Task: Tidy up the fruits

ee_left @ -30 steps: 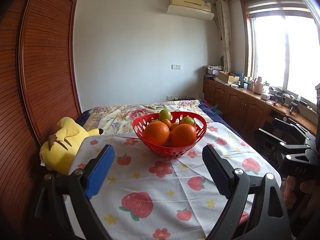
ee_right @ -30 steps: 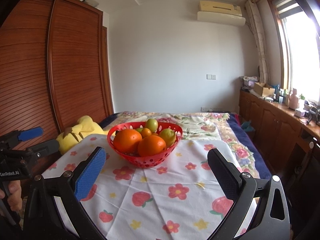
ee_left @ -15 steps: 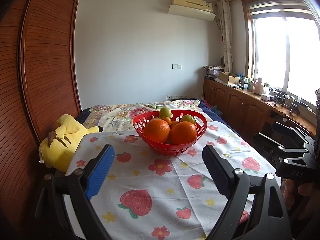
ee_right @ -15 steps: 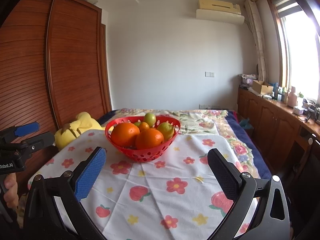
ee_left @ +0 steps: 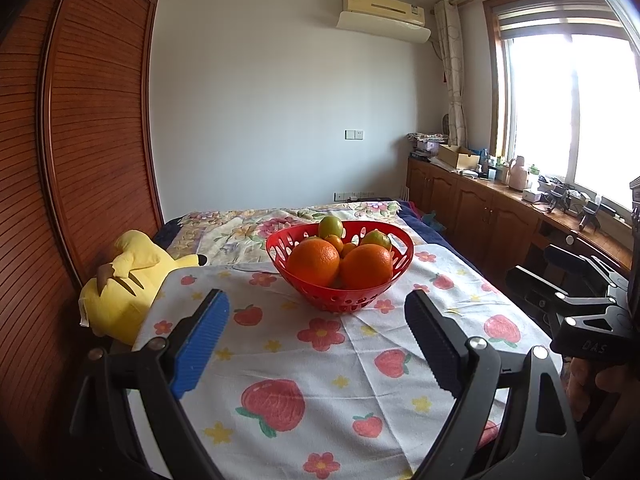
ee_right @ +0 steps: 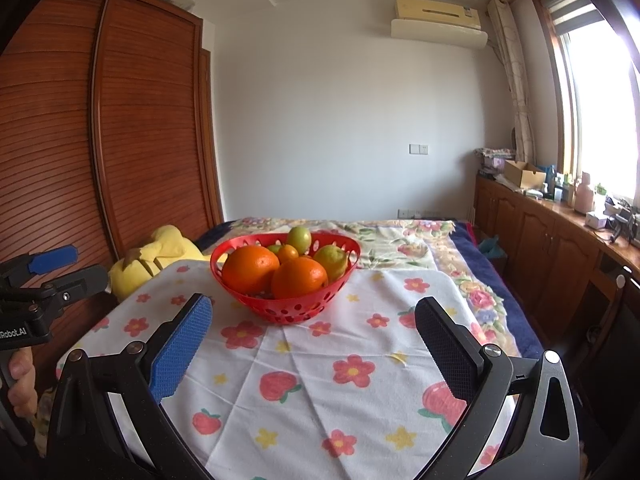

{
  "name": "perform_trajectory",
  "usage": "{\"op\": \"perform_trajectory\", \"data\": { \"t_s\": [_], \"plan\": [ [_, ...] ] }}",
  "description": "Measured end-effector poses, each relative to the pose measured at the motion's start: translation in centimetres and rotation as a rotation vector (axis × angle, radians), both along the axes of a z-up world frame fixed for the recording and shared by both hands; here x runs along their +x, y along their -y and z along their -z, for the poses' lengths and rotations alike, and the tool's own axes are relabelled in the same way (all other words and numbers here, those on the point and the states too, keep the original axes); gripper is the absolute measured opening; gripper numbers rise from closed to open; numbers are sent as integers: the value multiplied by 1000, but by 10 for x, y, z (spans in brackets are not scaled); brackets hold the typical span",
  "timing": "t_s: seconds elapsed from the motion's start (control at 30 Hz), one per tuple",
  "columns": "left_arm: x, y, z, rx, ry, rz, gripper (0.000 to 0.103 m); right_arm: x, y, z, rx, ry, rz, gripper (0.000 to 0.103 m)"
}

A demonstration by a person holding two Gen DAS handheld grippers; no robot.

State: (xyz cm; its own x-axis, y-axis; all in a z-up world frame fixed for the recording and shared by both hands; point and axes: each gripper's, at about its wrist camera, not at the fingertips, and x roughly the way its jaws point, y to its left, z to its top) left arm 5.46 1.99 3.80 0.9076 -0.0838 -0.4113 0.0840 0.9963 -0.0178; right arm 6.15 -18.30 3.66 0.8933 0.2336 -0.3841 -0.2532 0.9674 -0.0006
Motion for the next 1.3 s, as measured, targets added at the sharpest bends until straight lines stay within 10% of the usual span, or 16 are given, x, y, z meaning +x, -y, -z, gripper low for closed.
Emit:
{"op": "perform_trajectory", "data": {
  "t_s": [1.3],
  "plan": [
    [-6, 1, -5, 1, 12, 9, 90, -1, 1, 0, 1, 2, 2, 103]
  ]
}}
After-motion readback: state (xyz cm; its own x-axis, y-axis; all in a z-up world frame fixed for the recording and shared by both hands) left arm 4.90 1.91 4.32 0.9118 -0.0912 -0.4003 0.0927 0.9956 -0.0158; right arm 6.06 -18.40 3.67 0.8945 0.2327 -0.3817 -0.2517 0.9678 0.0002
